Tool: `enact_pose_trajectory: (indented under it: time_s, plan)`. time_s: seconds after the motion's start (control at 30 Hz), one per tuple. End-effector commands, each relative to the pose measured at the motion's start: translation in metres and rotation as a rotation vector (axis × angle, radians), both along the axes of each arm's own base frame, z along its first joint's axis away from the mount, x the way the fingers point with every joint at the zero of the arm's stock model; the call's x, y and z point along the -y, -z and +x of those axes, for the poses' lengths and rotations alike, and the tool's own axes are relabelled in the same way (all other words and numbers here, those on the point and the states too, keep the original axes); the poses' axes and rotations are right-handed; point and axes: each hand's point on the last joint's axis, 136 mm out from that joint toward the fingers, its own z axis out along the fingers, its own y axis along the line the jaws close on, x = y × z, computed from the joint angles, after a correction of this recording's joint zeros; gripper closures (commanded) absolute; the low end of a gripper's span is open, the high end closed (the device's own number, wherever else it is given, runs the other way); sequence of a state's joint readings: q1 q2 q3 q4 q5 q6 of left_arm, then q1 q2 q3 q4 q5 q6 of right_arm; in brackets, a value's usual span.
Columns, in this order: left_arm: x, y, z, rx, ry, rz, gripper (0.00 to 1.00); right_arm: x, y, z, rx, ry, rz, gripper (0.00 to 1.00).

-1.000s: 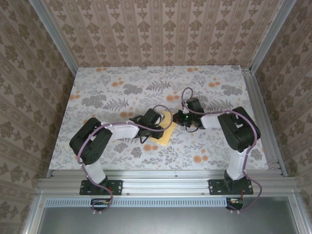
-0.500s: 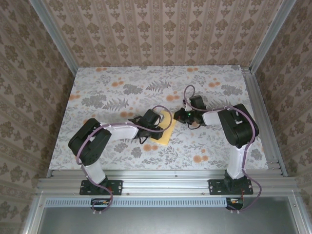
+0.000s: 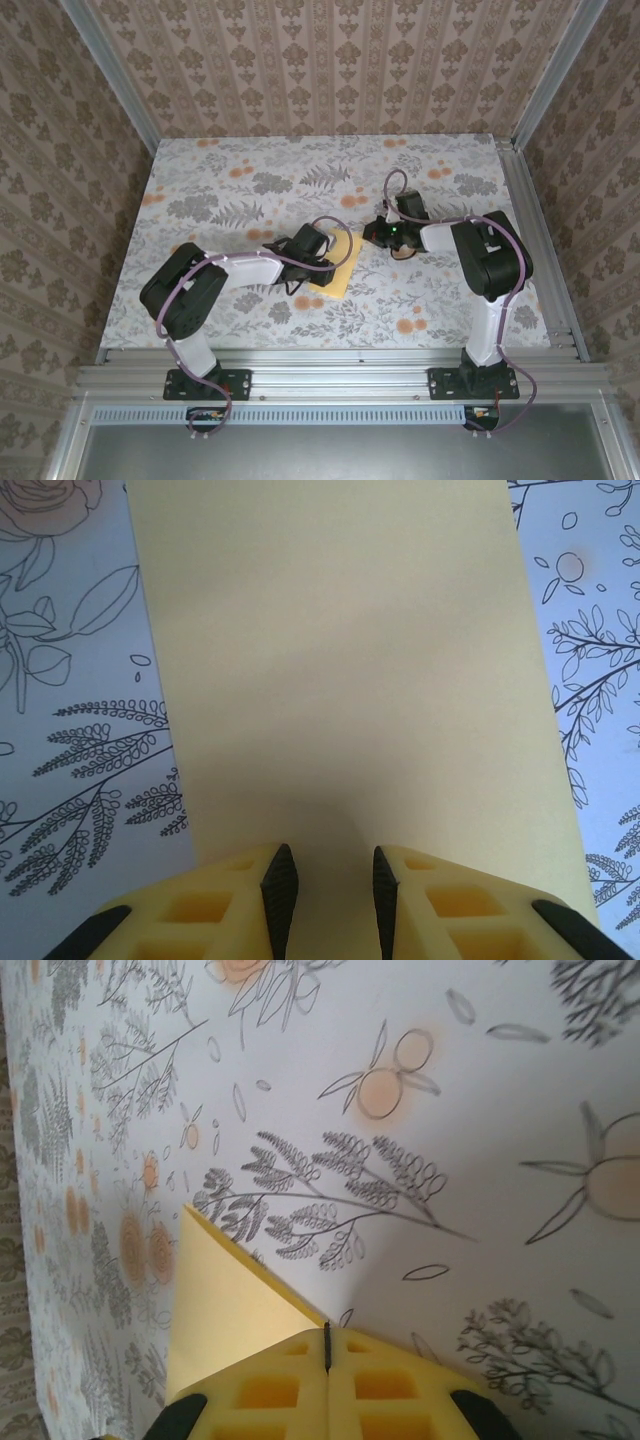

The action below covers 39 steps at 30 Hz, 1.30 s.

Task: Fold a paper plane with a square sheet of paper (pick it up from the middle)
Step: First fold in half a square sheet of paper at the center of the table.

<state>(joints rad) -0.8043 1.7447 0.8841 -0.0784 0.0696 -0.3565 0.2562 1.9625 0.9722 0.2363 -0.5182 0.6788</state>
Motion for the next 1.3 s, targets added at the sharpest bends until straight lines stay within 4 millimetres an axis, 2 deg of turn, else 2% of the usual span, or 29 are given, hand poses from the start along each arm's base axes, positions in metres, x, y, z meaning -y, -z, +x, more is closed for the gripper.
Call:
enact_pose_trajectory:
  time_s: [0.0, 0.23, 0.43, 0.57, 0.8, 1.03, 1.17, 1.27]
  plan:
    - [-0.047, 0.055, -0.054, -0.258, -0.010, 0.205, 0.68, 0.024, -0.005, 0.002, -0.009, 0.049, -0.100, 0.92]
    - [-0.033, 0.052, -0.053, -0.271, -0.009, 0.153, 0.68, 0.023, -0.028, -0.027, -0.034, 0.037, -0.073, 0.88]
    - [-0.009, 0.035, -0.046, -0.280, -0.026, 0.040, 0.67, 0.003, -0.030, -0.073, -0.108, 0.002, 0.047, 0.77]
    - [0.005, 0.021, -0.044, -0.288, -0.043, -0.038, 0.66, -0.008, -0.032, -0.092, -0.139, -0.033, 0.080, 0.71]
    - [0.018, -0.012, -0.033, -0.243, -0.064, -0.119, 0.65, -0.012, -0.030, -0.103, -0.151, -0.065, 0.066, 0.68]
    - [0.027, -0.047, -0.021, -0.179, -0.076, -0.185, 0.62, -0.020, -0.012, -0.102, -0.169, -0.106, 0.045, 0.68]
    - [0.022, -0.063, -0.018, -0.144, -0.089, -0.183, 0.58, -0.025, -0.003, -0.102, -0.181, -0.120, 0.034, 0.68]
    - [0.008, -0.063, -0.021, -0.144, -0.112, -0.125, 0.57, -0.028, 0.000, -0.103, -0.182, -0.132, 0.019, 0.69]
